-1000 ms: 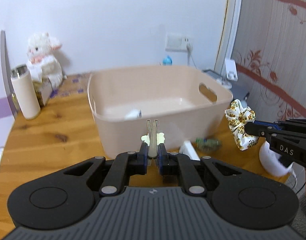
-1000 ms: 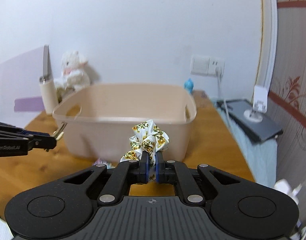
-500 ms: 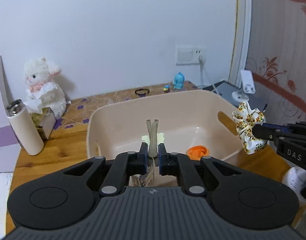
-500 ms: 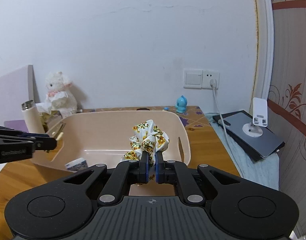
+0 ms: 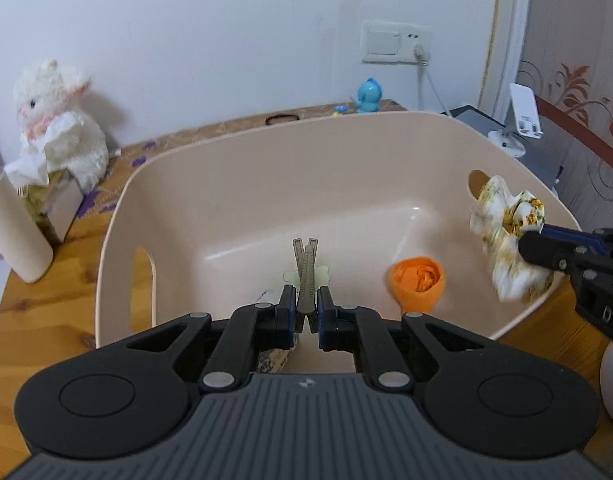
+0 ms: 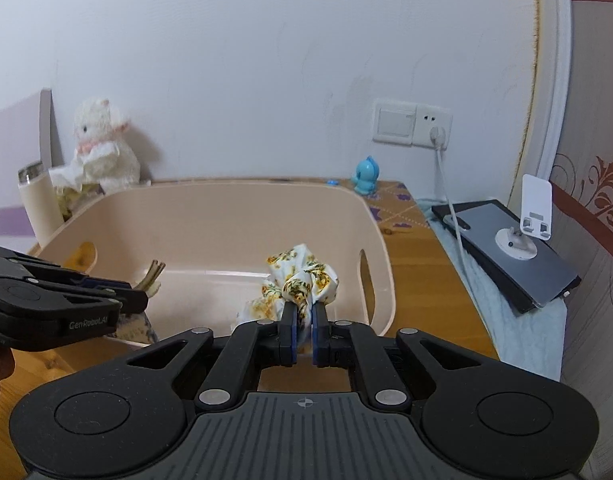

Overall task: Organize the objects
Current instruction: 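Carry the clip and scrunchie over the bin and open both tools, then grasp the black gold-print box with the left tool while the right tool grasps the green snack bag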

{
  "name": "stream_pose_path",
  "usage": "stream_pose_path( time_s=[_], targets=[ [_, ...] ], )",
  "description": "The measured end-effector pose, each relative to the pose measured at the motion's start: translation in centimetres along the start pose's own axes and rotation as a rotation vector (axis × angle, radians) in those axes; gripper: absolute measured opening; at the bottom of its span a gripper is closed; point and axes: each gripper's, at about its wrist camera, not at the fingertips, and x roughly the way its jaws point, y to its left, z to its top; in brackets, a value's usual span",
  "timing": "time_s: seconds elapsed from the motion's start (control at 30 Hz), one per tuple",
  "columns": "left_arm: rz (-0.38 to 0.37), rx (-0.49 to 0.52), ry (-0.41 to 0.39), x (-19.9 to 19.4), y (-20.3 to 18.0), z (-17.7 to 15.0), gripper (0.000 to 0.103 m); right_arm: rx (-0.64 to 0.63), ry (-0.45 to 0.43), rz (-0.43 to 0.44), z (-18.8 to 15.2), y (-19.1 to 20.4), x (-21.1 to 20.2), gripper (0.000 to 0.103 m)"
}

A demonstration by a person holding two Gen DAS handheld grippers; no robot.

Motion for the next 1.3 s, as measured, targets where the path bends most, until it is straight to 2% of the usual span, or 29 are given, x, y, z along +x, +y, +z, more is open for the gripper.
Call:
stream_pose_path(
  time_s=[0.13,0.17,0.2,0.23,0.27,0.3,0.33,0.47,0.63,0.73,0.8,1.03,1.3],
  targets=[
    [0.0,-0.007,-0.004,-0.5,0.0,0.1,0.013,-0.009,0.0,0.002,0.2,0.2,0.1,0.016],
    [-0.001,-0.009,-0.01,-0.8,0.0,0.0,0.013,-0.007,0.0,0.007,0.2,0.1,0.0,0.031],
    [-0.004,-0.015,-0.018,-1.2,0.1,0.1,0.02,-0.004,-0.001,0.016,0.2,0.1,-0.2,0.034],
    [-0.005,-0.025,-0.022,-1.6,0.3,0.1,0.03,-0.001,-0.006,0.017,0.1,0.1,-0.4,0.039],
    [-0.006,-0.039,-0.029,-2.0,0.4,0.1,0.056,0.0,-0.012,0.016,0.1,0.1,-0.7,0.04],
    [-0.005,-0.055,-0.045,-2.7,0.6,0.1,0.076,0.0,-0.018,0.016,0.0,0.1,-1.1,0.041],
    [-0.005,-0.065,-0.065,-3.4,0.7,0.1,0.08,0.0,-0.026,0.016,0.0,0.1,-1.5,0.045],
    [-0.013,-0.051,-0.095,-5.7,0.9,-0.4,0.081,-0.018,-0.058,0.012,-0.3,0.2,-3.5,0.058],
    [-0.004,-0.075,-0.121,-7.9,1.2,-1.8,0.082,-0.029,-0.049,0.01,-1.5,-0.1,-5.3,0.067],
    [-0.017,-0.09,-0.108,-8.6,1.5,-3.0,0.083,-0.047,-0.035,0.004,-2.4,-0.2,-6.0,0.07],
    [-0.004,-0.071,-0.112,-9.1,1.3,-3.8,0.087,-0.059,-0.026,0.005,-3.0,-0.3,-6.3,0.075],
    [-0.023,-0.035,-0.064,-8.9,0.4,-6.5,0.087,-0.106,0.037,0.001,-5.3,0.2,-5.9,0.08],
    [-0.051,-0.019,0.036,-6.6,-0.6,-8.9,0.087,-0.131,0.11,0.006,-7.5,0.5,-4.1,0.089]
  ],
)
